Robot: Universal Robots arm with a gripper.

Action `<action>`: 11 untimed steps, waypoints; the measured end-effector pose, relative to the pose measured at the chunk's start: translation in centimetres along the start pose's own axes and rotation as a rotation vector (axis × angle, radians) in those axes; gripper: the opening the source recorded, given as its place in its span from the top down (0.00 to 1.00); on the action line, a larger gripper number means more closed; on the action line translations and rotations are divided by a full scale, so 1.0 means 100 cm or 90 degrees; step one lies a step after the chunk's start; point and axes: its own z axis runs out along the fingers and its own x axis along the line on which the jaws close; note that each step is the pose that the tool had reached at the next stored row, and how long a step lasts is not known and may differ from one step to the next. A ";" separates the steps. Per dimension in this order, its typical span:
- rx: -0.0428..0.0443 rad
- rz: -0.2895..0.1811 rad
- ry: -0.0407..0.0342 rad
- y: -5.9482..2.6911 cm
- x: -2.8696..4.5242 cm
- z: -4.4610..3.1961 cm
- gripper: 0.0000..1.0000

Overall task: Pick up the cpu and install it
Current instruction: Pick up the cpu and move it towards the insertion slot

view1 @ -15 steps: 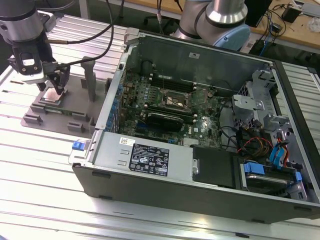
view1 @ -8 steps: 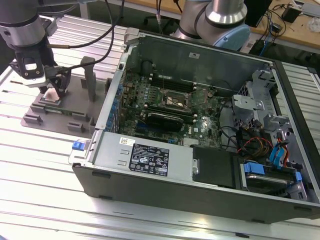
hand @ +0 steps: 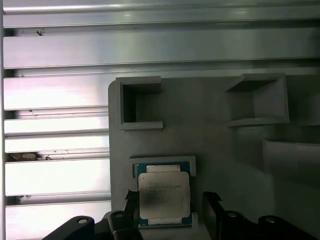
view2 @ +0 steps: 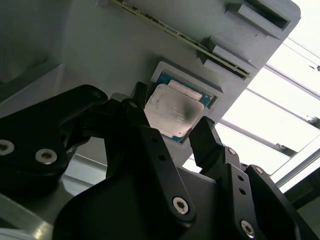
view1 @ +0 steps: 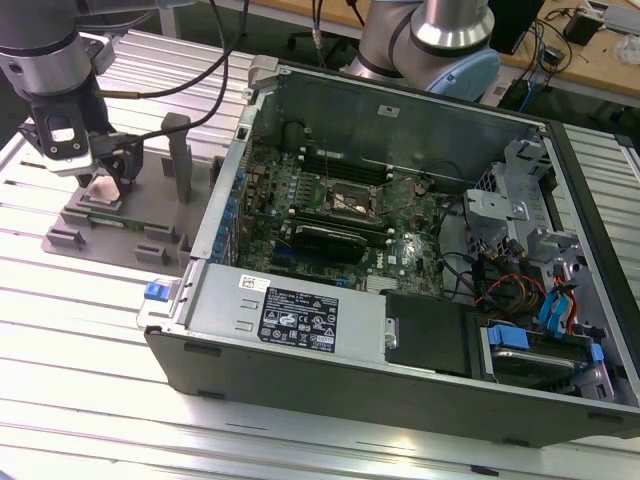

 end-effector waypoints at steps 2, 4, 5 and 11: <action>-0.0001 0.000 0.0000 0.0010 0.0003 0.0021 0.38; 0.0000 0.000 0.0001 0.0019 0.0017 0.0039 0.38; 0.0000 0.000 0.0001 0.0022 0.0025 0.0048 0.38; -0.0001 -0.001 0.0000 0.0021 0.0039 0.0095 0.38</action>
